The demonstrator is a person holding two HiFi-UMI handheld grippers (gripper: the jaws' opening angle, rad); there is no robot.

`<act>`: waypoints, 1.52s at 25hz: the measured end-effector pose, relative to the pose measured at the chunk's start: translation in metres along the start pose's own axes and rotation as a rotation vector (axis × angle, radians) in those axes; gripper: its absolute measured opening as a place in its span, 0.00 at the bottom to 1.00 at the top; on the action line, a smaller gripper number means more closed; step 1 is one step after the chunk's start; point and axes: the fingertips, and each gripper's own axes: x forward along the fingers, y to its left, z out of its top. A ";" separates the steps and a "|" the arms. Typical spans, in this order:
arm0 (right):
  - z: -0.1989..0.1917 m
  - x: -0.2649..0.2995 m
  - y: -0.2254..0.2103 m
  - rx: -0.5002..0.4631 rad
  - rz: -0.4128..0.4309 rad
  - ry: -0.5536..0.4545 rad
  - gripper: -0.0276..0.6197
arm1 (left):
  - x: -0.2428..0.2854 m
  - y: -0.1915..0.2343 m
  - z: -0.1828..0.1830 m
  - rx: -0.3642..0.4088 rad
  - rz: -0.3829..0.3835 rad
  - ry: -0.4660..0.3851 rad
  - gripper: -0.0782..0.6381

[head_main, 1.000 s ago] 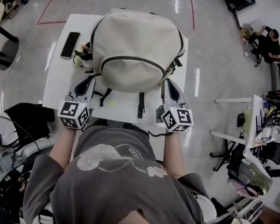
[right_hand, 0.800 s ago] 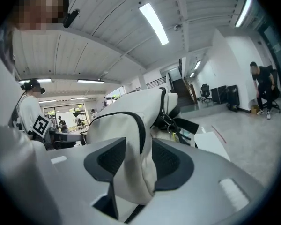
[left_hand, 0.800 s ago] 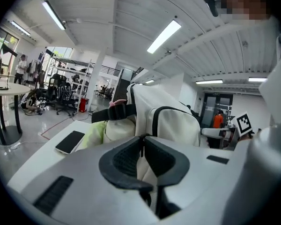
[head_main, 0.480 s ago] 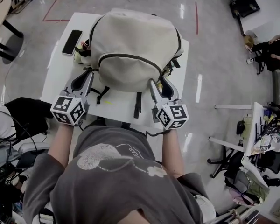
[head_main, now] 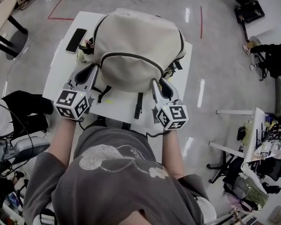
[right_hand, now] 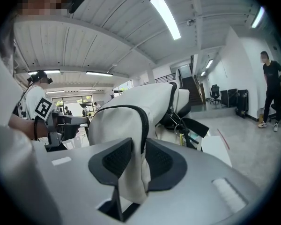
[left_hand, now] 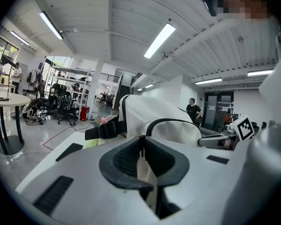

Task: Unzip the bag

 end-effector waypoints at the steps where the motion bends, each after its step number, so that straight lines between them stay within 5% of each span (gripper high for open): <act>1: 0.000 0.000 0.001 0.001 0.002 0.000 0.18 | 0.000 0.000 0.003 0.005 0.002 -0.005 0.16; 13: 0.001 -0.002 -0.001 0.019 -0.008 -0.007 0.18 | 0.014 -0.006 0.032 0.018 -0.051 -0.019 0.16; 19: 0.001 -0.001 0.000 0.013 -0.007 -0.005 0.17 | 0.009 0.006 0.042 -0.082 -0.064 -0.065 0.16; 38: 0.001 -0.001 -0.001 0.020 -0.021 -0.018 0.17 | 0.063 -0.083 0.082 0.161 -0.275 -0.013 0.16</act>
